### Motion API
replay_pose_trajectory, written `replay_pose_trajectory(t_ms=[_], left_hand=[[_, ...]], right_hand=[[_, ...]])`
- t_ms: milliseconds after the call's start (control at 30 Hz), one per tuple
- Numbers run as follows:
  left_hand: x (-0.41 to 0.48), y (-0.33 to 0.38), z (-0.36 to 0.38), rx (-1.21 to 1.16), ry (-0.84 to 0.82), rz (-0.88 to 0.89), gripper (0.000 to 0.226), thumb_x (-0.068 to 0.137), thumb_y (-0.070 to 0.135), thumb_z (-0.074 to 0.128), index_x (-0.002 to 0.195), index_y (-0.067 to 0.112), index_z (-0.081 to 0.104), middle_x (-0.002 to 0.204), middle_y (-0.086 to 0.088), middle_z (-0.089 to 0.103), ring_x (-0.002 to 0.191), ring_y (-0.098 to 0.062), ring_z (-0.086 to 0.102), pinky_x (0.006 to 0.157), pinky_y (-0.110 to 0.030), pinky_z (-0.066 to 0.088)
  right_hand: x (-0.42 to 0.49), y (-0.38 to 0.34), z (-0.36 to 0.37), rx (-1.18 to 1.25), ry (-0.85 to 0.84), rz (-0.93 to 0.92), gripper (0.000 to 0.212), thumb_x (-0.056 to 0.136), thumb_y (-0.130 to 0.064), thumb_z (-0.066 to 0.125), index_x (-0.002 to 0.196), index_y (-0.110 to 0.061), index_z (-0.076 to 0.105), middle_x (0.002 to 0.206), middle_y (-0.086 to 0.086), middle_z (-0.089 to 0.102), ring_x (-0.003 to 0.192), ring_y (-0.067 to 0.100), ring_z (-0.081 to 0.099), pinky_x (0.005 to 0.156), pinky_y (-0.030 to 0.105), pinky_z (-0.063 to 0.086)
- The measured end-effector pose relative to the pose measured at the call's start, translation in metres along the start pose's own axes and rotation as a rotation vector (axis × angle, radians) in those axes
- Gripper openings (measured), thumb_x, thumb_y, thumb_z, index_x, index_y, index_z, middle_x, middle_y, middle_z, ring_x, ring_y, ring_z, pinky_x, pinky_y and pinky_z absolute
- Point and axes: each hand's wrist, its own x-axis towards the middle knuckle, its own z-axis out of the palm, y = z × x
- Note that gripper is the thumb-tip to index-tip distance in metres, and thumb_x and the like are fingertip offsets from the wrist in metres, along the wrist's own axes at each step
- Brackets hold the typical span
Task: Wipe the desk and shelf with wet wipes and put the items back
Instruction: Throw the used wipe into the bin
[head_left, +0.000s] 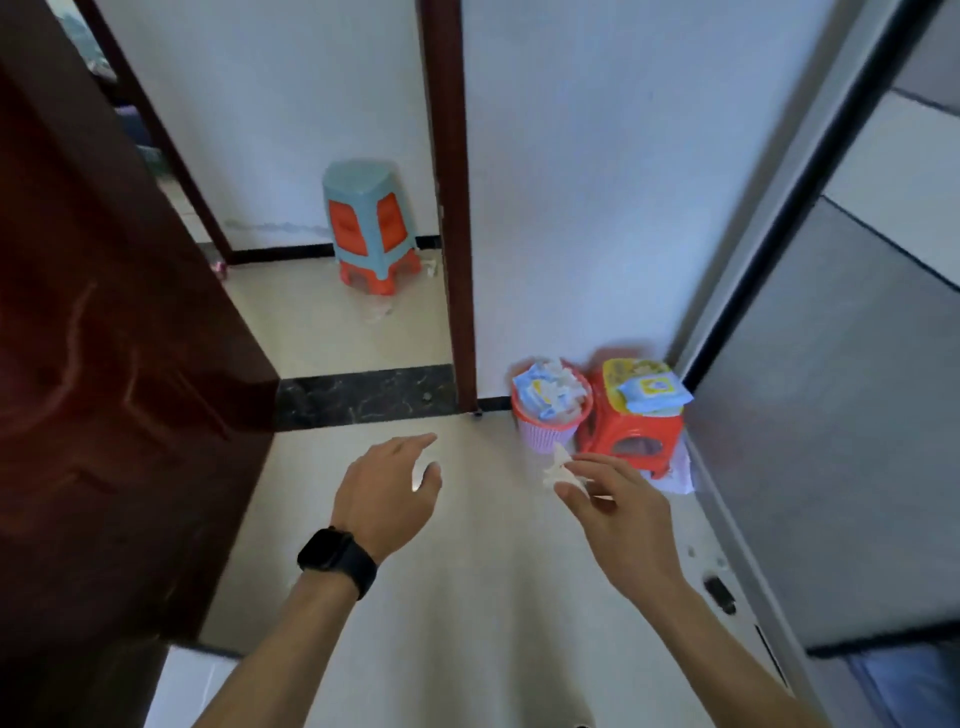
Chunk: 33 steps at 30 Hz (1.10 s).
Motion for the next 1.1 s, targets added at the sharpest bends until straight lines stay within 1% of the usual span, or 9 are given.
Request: replay_pose_trajectory(t_ms=[267,467,633,700,800,900,933,1033,1100], left_hand=[[0.155,0.106,0.070,0.100,-0.047,0.135,0.046,0.094,0.036,0.052,0.139,0.025,0.053,0.144,0.002,0.051,0.132,-0.018,0.046,0.107,-0.033,0.038],[0.241,0.125,0.113,0.134,-0.134,0.151,0.046,0.091,0.032,0.055,0.137,0.025,0.054,0.142,0.000,0.052,0.132,-0.022,0.047,0.109,-0.038,0.038],[0.345,0.118,0.150,0.154,-0.120,0.208,0.043,0.064,0.018,0.082,0.106,0.021,0.070,0.109,-0.002,0.071,0.105,-0.029,0.067,0.083,-0.044,0.055],[0.397,0.111,0.169,0.124,-0.177,0.187,0.041,0.075,0.018,0.074,0.115,0.020,0.067,0.120,-0.004,0.066,0.120,-0.031,0.058,0.095,-0.048,0.048],[0.472,0.102,0.195,0.171,-0.338,0.144,0.053,0.091,0.033,0.052,0.142,0.023,0.044,0.153,-0.003,0.036,0.146,-0.025,0.023,0.117,-0.046,0.021],[0.548,0.102,0.215,0.246,-0.379,0.202,0.074,0.087,0.056,0.025,0.152,0.022,0.029,0.163,-0.006,0.015,0.150,-0.027,0.006,0.120,-0.049,0.010],[0.572,0.102,0.222,0.301,-0.357,0.226,0.075,0.087,0.055,0.023,0.153,0.021,0.027,0.163,-0.008,0.010,0.151,-0.029,0.004,0.119,-0.052,0.011],[0.636,0.102,0.244,0.351,-0.163,0.298,0.072,0.088,0.042,0.045,0.153,0.020,0.028,0.164,-0.011,0.007,0.150,-0.033,0.004,0.117,-0.060,0.011],[0.676,0.104,0.258,0.371,-0.068,0.301,0.077,0.086,0.041,0.048,0.155,0.023,0.020,0.164,-0.009,0.003,0.151,-0.032,0.000,0.117,-0.058,0.002]], right_hand=[[0.113,0.080,-0.089,0.011,0.059,0.141,0.021,0.081,-0.024,0.079,0.098,-0.035,0.073,0.091,-0.024,0.068,0.085,-0.007,0.062,0.071,0.000,0.040],[0.208,0.135,-0.091,0.011,0.028,0.243,0.022,0.078,-0.028,0.082,0.094,-0.038,0.072,0.086,-0.022,0.069,0.083,-0.011,0.061,0.070,-0.002,0.038],[0.311,0.194,-0.052,-0.025,-0.035,0.312,0.033,0.078,-0.024,0.083,0.109,-0.029,0.072,0.092,-0.018,0.070,0.087,-0.012,0.061,0.071,-0.003,0.040],[0.354,0.219,-0.031,-0.042,-0.039,0.342,0.029,0.079,-0.022,0.082,0.107,-0.025,0.074,0.095,-0.011,0.071,0.086,-0.010,0.062,0.070,-0.002,0.041],[0.410,0.250,-0.004,-0.083,-0.031,0.408,0.027,0.079,-0.023,0.082,0.106,-0.020,0.075,0.093,-0.008,0.072,0.084,-0.005,0.064,0.069,0.002,0.044],[0.466,0.279,0.019,-0.157,-0.069,0.426,0.025,0.082,-0.026,0.080,0.106,-0.020,0.075,0.090,-0.011,0.069,0.076,0.006,0.064,0.073,0.019,0.051],[0.483,0.289,0.026,-0.196,-0.084,0.423,0.025,0.083,-0.025,0.078,0.107,-0.019,0.074,0.090,-0.010,0.069,0.078,0.009,0.062,0.073,0.022,0.049],[0.525,0.325,0.046,-0.256,-0.144,0.481,0.025,0.088,-0.024,0.072,0.113,-0.017,0.071,0.100,-0.001,0.069,0.080,0.011,0.058,0.069,0.008,0.036],[0.548,0.358,0.063,-0.272,-0.182,0.526,0.025,0.089,-0.023,0.068,0.114,-0.018,0.069,0.103,0.001,0.069,0.084,0.014,0.060,0.069,0.011,0.039]])
